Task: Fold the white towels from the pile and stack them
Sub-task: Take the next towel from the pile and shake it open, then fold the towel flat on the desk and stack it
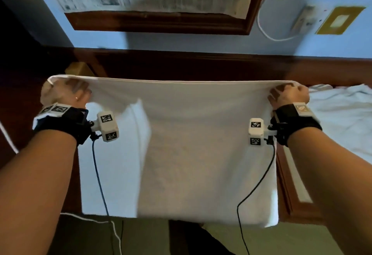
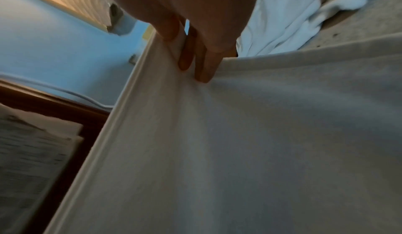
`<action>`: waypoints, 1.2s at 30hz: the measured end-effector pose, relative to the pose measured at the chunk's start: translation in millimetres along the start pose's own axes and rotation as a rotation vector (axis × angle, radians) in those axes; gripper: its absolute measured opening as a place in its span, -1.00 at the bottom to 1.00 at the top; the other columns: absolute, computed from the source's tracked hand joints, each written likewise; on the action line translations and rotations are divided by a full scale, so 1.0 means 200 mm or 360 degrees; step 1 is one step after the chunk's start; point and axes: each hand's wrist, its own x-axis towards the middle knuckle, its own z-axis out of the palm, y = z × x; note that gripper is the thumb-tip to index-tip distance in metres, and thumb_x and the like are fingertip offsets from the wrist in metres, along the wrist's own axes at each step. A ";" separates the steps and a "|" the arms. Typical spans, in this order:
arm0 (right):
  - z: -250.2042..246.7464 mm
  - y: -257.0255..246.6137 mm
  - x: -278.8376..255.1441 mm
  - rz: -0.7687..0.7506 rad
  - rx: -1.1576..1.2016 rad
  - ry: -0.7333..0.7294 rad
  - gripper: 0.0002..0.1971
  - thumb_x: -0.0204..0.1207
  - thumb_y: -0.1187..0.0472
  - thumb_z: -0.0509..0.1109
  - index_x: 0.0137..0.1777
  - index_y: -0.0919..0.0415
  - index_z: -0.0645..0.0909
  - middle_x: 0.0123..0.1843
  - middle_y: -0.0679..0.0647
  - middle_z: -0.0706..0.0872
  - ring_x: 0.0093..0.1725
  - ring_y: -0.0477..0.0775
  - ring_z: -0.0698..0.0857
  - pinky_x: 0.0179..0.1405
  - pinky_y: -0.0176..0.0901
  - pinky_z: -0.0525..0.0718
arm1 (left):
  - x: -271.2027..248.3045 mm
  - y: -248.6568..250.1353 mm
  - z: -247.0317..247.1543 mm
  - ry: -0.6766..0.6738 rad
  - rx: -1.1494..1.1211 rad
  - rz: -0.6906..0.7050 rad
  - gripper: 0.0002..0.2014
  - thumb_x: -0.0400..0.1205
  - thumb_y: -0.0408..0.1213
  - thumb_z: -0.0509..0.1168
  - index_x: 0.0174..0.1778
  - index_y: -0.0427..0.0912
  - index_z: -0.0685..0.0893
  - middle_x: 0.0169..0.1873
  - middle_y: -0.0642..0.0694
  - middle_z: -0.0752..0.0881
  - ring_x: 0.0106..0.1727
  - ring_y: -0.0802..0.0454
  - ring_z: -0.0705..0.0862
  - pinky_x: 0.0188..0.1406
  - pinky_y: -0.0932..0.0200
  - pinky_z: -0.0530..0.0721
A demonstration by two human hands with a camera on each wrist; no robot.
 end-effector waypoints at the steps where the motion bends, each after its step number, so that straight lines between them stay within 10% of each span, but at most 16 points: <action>1: 0.04 0.04 0.08 -0.0033 -0.0085 -0.0019 -0.81 0.66 0.24 0.18 0.08 -0.06 0.55 0.07 0.14 0.77 -0.01 0.12 0.80 -0.10 0.08 0.80 | 0.06 -0.03 0.04 -0.0069 -0.0001 -0.0012 -0.67 0.77 -0.17 0.06 0.42 -0.04 0.53 0.51 -0.15 0.58 0.31 -0.06 0.73 0.24 0.00 0.73; 3: 0.07 0.21 0.24 -0.0132 -0.0466 -0.0130 -0.71 0.53 0.10 0.34 0.24 -0.13 0.55 0.20 0.09 0.75 0.13 0.13 0.76 0.10 0.10 0.75 | 0.13 -0.15 0.11 -0.0202 0.0223 -0.0103 -0.61 0.79 -0.11 0.03 0.54 -0.02 0.46 0.61 -0.14 0.46 0.54 -0.18 0.55 0.51 -0.10 0.51; 8: -0.19 0.78 0.12 -0.0198 -0.1785 -0.0767 -0.51 0.66 0.11 0.37 0.57 0.15 0.45 0.45 0.14 0.58 0.43 0.21 0.56 0.40 -0.01 0.51 | 0.11 -0.72 -0.13 -0.0561 0.1757 -0.0133 -0.23 0.61 0.02 0.46 0.71 0.10 0.27 0.55 -0.17 0.52 0.52 -0.26 0.52 0.47 -0.30 0.51; 13: -0.52 1.12 -0.06 -0.0167 -0.2877 -0.1336 -0.22 0.65 -0.35 0.05 0.72 -0.21 -0.28 0.74 0.00 -0.43 0.74 0.20 -0.30 0.63 0.41 0.01 | -0.10 -1.07 -0.48 -0.1128 0.3161 -0.0237 -0.17 0.62 0.41 0.14 0.70 0.41 -0.19 0.75 0.10 -0.26 0.77 -0.18 -0.14 0.66 -0.42 0.07; 17: -0.48 1.11 -0.07 -0.0203 -0.2908 -0.1350 -0.20 0.60 -0.44 -0.04 0.67 -0.28 -0.41 0.67 -0.08 -0.60 0.69 0.21 -0.44 0.60 0.54 -0.10 | -0.05 -1.10 -0.49 -0.1125 0.3251 -0.0185 -0.15 0.56 0.51 0.05 0.62 0.53 -0.35 0.68 0.18 -0.47 0.75 -0.21 -0.30 0.63 -0.46 0.07; 28: -0.13 1.09 0.25 -0.0206 -0.2820 -0.1177 -0.20 0.60 -0.37 0.14 0.71 -0.26 -0.20 0.75 -0.05 -0.38 0.73 0.23 -0.31 0.60 0.57 -0.07 | 0.30 -1.12 -0.16 -0.1132 0.2862 0.0052 -0.14 0.61 0.27 0.32 0.75 0.30 -0.02 0.76 0.13 -0.23 0.77 -0.06 -0.21 0.71 -0.34 -0.09; 36: -0.54 1.12 -0.21 -0.0195 -0.2929 -0.1405 -0.24 0.59 -0.44 -0.11 0.68 -0.30 -0.39 0.67 -0.07 -0.58 0.68 0.26 -0.47 0.62 0.53 -0.18 | -0.18 -1.16 -0.51 -0.1171 0.3243 -0.0038 -0.22 0.56 0.52 -0.18 0.63 0.47 -0.38 0.69 0.09 -0.48 0.74 -0.20 -0.35 0.60 -0.58 -0.03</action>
